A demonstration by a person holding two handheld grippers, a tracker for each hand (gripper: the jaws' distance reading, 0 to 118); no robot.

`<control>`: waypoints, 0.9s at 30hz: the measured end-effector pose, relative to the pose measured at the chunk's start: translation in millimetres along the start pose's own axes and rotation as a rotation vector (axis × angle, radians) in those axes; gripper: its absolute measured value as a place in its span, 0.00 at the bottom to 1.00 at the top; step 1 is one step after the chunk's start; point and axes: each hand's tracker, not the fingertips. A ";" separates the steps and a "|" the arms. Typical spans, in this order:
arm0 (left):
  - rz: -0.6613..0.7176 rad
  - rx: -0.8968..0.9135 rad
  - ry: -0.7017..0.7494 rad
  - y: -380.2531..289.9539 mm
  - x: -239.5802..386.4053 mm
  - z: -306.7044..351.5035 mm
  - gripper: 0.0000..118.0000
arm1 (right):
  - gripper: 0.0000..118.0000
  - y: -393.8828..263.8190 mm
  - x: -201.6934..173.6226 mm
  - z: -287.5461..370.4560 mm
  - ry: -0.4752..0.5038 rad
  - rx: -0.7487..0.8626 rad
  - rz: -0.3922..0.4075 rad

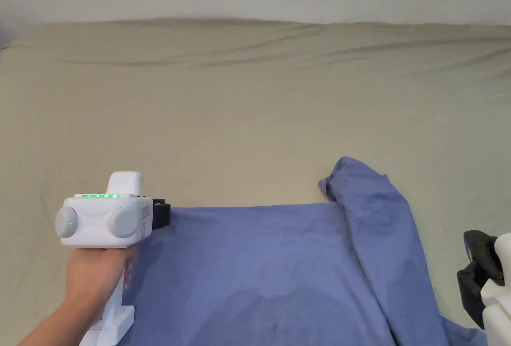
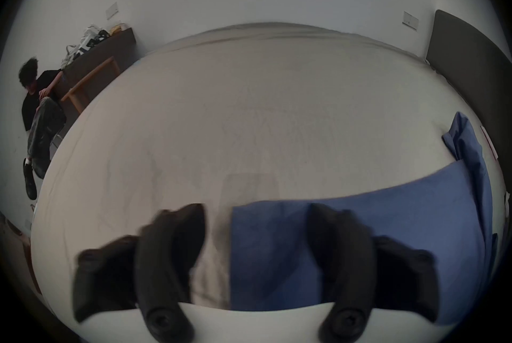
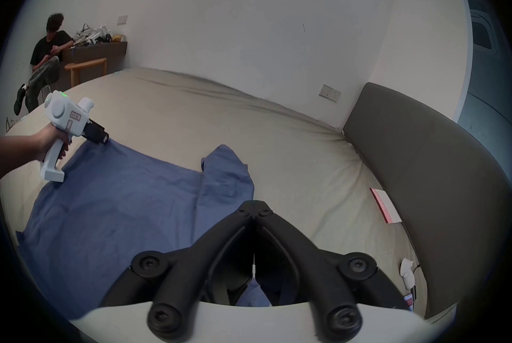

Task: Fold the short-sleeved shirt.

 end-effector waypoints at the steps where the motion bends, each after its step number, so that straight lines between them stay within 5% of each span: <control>1: -0.014 -0.033 -0.011 -2.6 4.8 -4.9 0.44 | 0.01 -1.5 0.8 -2.2 0.001 -0.004 0.004; 2: -0.033 -0.050 -0.070 -9.2 8.8 -3.7 0.38 | 0.01 -2.5 2.3 -5.1 0.003 -0.010 0.005; 4: -0.119 0.002 -0.023 -8.4 25.8 6.3 0.06 | 0.01 -2.3 5.6 -12.4 0.020 -0.033 -0.014; 6: -0.193 0.009 -0.004 -11.0 34.5 9.7 0.02 | 0.01 -0.5 11.1 -23.4 0.041 -0.049 -0.042; 11: -0.107 0.064 -0.039 -14.6 9.3 48.2 0.02 | 0.02 17.7 32.4 -82.7 0.134 -0.137 -0.086; 13: -0.117 0.115 -0.048 -16.8 5.8 71.2 0.01 | 0.38 25.2 40.5 -119.7 0.174 -0.197 -0.117; 15: -0.146 0.145 -0.051 -18.9 4.6 93.2 0.02 | 0.95 30.1 45.0 -162.5 0.209 -0.245 -0.130; 16: -0.152 0.151 -0.055 -20.4 4.8 102.1 0.02 | 0.99 31.4 49.7 -181.8 0.210 -0.268 -0.106; 22: -0.168 0.173 -0.075 -33.1 6.0 130.2 0.02 | 0.99 36.1 45.7 -282.7 0.181 -0.397 0.030; 27: -0.208 0.168 -0.068 -42.6 10.4 127.3 0.02 | 0.97 28.3 31.1 -326.8 0.209 -0.484 0.035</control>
